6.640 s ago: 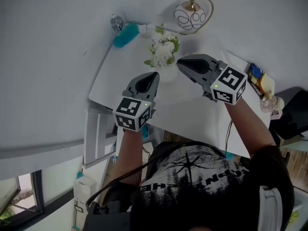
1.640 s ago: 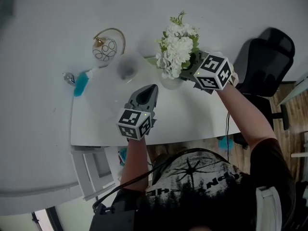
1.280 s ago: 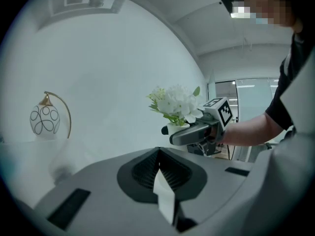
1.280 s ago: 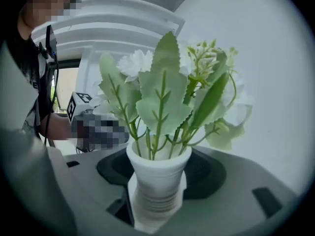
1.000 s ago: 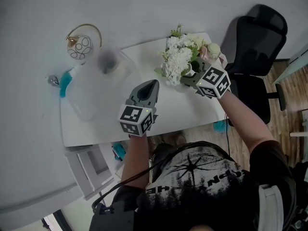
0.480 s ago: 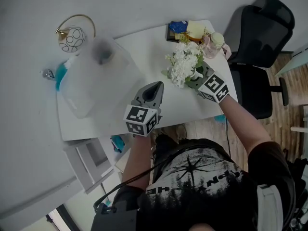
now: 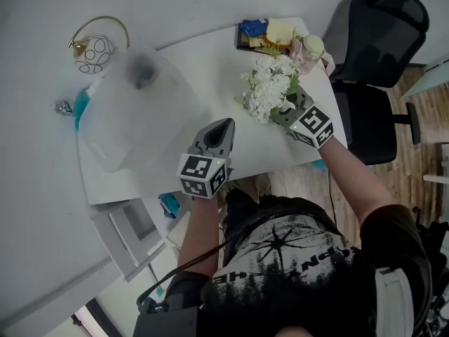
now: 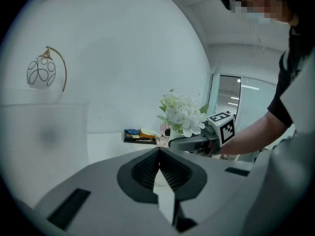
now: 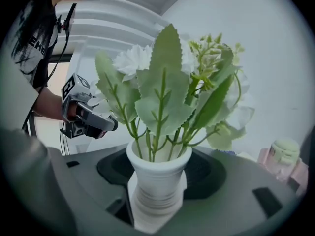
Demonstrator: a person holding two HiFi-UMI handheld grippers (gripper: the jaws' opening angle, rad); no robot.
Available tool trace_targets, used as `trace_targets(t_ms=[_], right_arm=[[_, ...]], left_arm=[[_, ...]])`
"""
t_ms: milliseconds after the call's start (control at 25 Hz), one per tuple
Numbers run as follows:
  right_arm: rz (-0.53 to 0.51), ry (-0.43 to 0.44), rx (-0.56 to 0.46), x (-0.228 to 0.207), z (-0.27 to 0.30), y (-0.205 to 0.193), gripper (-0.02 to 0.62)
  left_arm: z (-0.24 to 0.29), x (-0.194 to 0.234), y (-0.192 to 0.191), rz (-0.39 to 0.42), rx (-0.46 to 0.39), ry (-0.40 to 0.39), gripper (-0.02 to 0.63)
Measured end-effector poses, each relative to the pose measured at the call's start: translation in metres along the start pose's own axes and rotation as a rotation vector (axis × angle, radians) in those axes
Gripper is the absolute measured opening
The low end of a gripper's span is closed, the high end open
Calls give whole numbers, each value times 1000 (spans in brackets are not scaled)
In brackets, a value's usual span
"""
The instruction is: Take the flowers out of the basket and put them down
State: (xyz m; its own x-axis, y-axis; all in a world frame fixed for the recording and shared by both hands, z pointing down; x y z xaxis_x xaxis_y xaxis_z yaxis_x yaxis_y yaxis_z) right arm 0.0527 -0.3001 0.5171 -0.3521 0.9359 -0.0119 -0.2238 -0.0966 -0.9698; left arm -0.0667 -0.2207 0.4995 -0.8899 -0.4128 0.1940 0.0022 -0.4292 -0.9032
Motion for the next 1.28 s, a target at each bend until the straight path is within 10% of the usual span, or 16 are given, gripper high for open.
trace_targets(t_ms=[1280], right_arm=[[137, -115, 77, 19, -48, -33, 284]], left_arm=[[-22, -32, -5, 1, -24, -24, 11]])
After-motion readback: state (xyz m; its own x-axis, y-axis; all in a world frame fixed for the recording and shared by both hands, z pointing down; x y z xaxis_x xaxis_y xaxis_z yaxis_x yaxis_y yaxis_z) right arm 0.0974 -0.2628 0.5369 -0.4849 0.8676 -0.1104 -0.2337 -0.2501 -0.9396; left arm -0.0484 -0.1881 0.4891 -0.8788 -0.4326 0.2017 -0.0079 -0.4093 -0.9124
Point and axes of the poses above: the fingertips, and each gripper's own axes: z forward along the fingers, x to its left, y out of its top, the point moved 3 cm from there along -z, backward along the fingers, and after that the axes turned 6 degrees about y, right-handed, at the moved point
